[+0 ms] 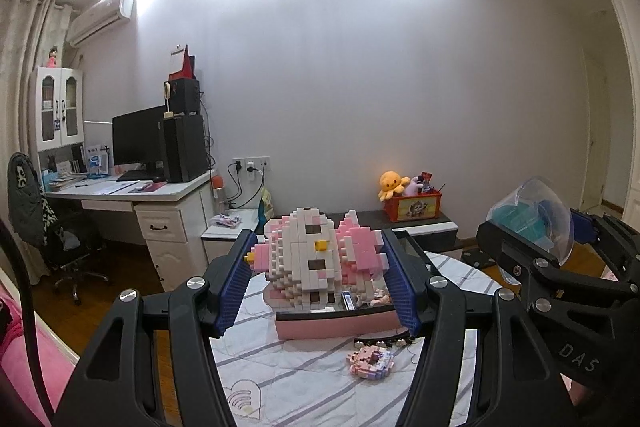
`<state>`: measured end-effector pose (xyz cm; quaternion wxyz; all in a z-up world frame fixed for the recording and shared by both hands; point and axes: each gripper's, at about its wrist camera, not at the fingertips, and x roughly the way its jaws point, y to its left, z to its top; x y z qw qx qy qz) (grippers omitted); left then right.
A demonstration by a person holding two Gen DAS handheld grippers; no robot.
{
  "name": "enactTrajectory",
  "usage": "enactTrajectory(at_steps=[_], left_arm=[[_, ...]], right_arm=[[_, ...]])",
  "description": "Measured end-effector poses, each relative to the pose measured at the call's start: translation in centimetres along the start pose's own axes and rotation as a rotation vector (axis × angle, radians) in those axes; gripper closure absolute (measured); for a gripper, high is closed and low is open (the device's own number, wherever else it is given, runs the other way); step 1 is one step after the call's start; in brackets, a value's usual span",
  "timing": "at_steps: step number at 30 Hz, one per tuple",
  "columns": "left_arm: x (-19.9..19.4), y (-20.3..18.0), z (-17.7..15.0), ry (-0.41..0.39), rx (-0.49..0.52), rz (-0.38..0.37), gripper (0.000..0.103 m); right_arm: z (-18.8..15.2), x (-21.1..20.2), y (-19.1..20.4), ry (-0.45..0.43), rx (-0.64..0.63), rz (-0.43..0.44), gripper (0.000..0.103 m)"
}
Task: Organize rigid objects
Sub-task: 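Lower the block figure and blue dome into the pink box and open both tools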
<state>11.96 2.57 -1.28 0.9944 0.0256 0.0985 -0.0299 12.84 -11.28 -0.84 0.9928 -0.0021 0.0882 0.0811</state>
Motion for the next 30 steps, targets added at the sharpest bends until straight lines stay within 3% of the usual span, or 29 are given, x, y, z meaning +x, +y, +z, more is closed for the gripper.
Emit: enactTrajectory(at_steps=[5, 9, 15, 20, 25, 27, 30], left_arm=[[3.5, -0.5, 0.4, 0.013, 0.020, 0.007, 0.040], [9.1, -0.4, 0.4, 0.065, 0.033, -0.008, 0.040], [19.4, 0.2, -1.5, 0.236, 0.007, -0.067, 0.040], [26.3, 0.0, -4.9, 0.391, 0.014, -0.058, 0.040], [30.1, -0.3, -7.7, 0.511, 0.027, -0.058, 0.040], [30.6, -0.3, -8.3, 0.525, 0.039, -0.044, 0.039], [30.7, 0.1, -8.4, 0.528, 0.032, -0.032, 0.028]], right_arm=[[0.2, 2.1, -0.6, 0.010, -0.002, -0.008, 0.029], [0.5, 6.2, -1.4, 0.043, -0.005, -0.010, 0.029], [0.0, 14.0, -3.2, 0.139, 0.010, 0.032, 0.029], [-2.7, 21.0, -4.8, 0.298, 0.071, 0.087, 0.029], [-6.3, 25.3, -6.1, 0.437, 0.125, 0.103, 0.029], [-7.6, 26.2, -6.5, 0.476, 0.142, 0.115, 0.029], [-8.5, 26.8, -6.7, 0.502, 0.156, 0.122, 0.027]])
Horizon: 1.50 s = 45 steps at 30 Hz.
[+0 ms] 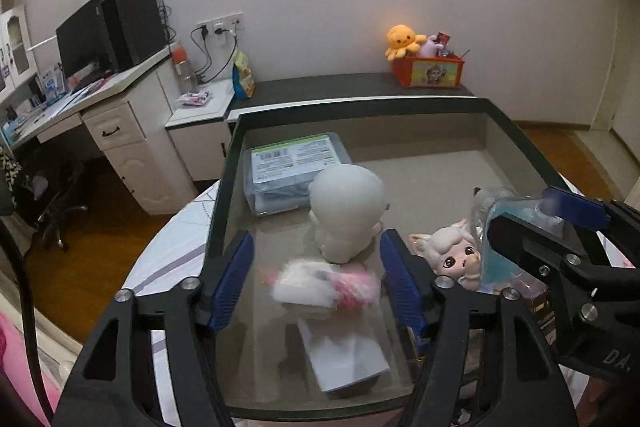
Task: Organize rigid objects
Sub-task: 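Lower the block figure and blue dome into the pink box and open both tools, then withdraw both tools and move toward the block donut and headband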
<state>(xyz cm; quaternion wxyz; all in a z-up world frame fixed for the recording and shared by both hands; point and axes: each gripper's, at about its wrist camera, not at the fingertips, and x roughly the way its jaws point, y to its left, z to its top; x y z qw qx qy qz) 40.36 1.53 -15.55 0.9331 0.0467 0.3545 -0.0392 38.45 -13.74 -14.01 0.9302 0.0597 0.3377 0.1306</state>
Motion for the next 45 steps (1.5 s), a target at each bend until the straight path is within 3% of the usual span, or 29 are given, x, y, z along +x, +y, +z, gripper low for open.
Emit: enactTrajectory(at_steps=[3, 10, 13, 21, 29, 36, 45], left_arm=[[-1.1, 0.8, 0.0, -0.024, -0.042, -0.026, 0.018], [-8.2, 1.6, -1.0, -0.145, -0.061, -0.026, 0.010], [-12.3, 1.8, -1.9, -0.208, -0.076, -0.035, 0.008], [-23.9, 0.8, -5.7, -0.396, -0.077, 0.024, 0.004], [-32.1, -0.6, -10.0, -0.515, -0.052, 0.074, 0.002], [-35.0, -0.9, -11.6, -0.558, -0.055, 0.072, 0.002], [-36.4, -1.7, -12.2, -0.570, -0.050, 0.072, 0.002]], right_arm=[[-0.1, -0.4, -0.3, -0.008, 0.017, -0.002, 0.020], [0.5, -4.6, 1.1, -0.073, -0.017, 0.005, 0.018], [-0.2, -8.1, 2.4, -0.129, -0.052, 0.001, 0.017], [-3.0, -18.6, 6.3, -0.310, -0.138, -0.049, 0.015], [-7.4, -27.4, 8.8, -0.459, -0.163, -0.102, 0.013], [-9.7, -31.3, 9.7, -0.532, -0.158, -0.123, 0.013], [-11.1, -33.0, 10.0, -0.550, -0.152, -0.141, 0.013]])
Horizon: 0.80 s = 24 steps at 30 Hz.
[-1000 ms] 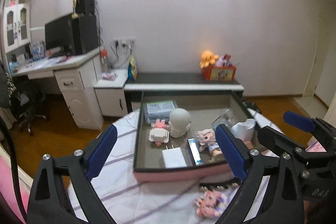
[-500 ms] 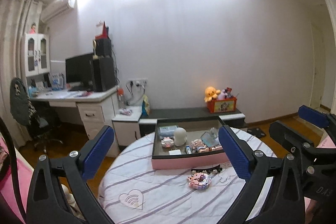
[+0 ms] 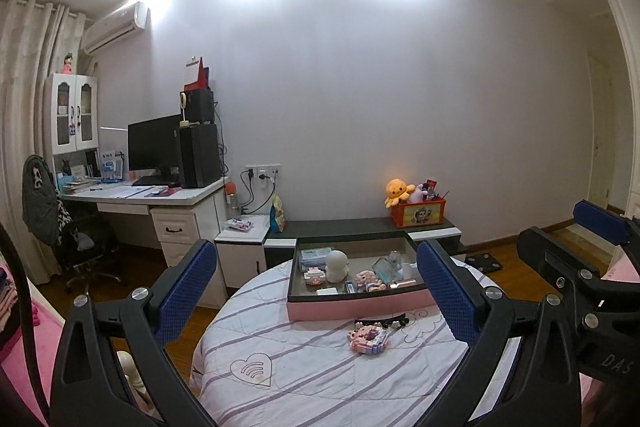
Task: Organize rigid objects
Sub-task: 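Withdraw both tools and move toward the block donut and headband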
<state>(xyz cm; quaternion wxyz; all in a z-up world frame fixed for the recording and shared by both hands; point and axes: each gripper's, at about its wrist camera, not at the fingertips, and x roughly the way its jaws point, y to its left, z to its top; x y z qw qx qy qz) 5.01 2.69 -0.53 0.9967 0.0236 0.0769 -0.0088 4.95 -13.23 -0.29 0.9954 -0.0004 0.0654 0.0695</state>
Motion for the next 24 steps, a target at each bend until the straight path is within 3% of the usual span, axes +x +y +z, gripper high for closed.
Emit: enactTrajectory(at_steps=[18, 24], left_arm=[[1.7, -0.9, -0.1, 0.032, 0.012, 0.001, 0.000], [5.2, -1.1, -1.5, 0.124, 0.004, -0.051, 0.000]], right_arm=[[-0.5, 0.7, -0.4, 0.029, 0.008, -0.014, 0.013], [-1.5, 2.6, -1.1, 0.069, 0.014, -0.026, 0.013]])
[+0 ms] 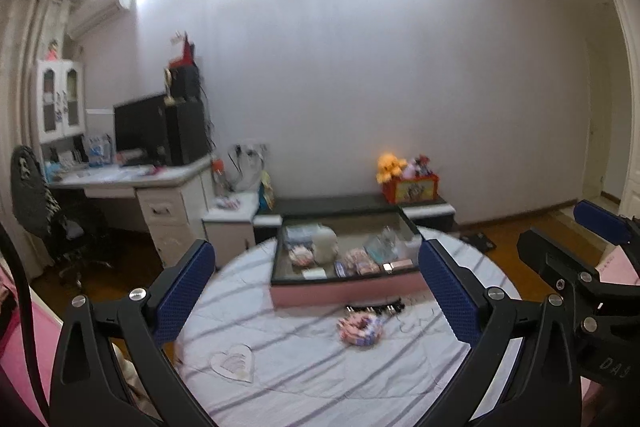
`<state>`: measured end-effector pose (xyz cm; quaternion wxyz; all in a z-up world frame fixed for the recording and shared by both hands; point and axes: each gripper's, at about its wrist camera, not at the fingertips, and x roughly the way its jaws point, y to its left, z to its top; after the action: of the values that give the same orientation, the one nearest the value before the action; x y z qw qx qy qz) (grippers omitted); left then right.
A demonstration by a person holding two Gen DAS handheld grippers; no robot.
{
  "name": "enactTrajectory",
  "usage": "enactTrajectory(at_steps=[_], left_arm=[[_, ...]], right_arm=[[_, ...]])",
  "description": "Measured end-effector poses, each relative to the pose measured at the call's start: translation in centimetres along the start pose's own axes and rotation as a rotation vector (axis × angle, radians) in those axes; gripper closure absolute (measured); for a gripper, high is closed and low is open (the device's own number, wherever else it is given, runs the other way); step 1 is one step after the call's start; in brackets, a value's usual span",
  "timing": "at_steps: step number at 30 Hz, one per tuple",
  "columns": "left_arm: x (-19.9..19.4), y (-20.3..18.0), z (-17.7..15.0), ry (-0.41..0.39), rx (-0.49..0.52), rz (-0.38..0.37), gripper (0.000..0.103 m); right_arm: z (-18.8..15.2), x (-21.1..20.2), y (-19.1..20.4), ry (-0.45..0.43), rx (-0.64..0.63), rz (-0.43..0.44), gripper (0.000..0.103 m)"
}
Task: Organize rigid objects
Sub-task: 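Withdraw both tools and move toward the block donut and headband, then grasp the pink block donut with the left tool while the right tool grasps the black headband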
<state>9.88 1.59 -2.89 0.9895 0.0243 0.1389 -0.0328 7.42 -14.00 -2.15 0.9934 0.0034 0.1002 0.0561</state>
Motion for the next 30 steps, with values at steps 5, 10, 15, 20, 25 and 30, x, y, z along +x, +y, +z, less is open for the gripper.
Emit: enactTrajectory(at_steps=[5, 10, 15, 20, 25, 30], left_arm=[[5.3, -0.5, -2.4, 0.154, 0.002, -0.032, 0.000], [11.6, -1.3, -5.9, 0.339, -0.008, -0.087, 0.000], [17.1, -2.5, -9.0, 0.485, 0.000, -0.097, 0.000], [21.5, -3.1, -11.4, 0.617, -0.005, -0.115, 0.000], [23.9, -3.1, -12.3, 0.648, 0.001, -0.106, 0.014], [23.1, -1.1, -12.2, 0.624, -0.034, -0.127, 0.034]], right_arm=[[-1.8, 3.5, -1.0, 0.092, 0.009, -0.015, 0.013], [-5.2, 8.5, -2.4, 0.250, 0.013, -0.023, 0.013], [-8.3, 13.0, -3.9, 0.391, 0.018, -0.032, 0.013], [-10.6, 16.7, -5.0, 0.507, 0.030, -0.035, 0.013], [-11.7, 19.7, -5.1, 0.587, 0.009, -0.034, 0.013], [-11.9, 22.5, -4.2, 0.655, -0.021, 0.028, 0.013]])
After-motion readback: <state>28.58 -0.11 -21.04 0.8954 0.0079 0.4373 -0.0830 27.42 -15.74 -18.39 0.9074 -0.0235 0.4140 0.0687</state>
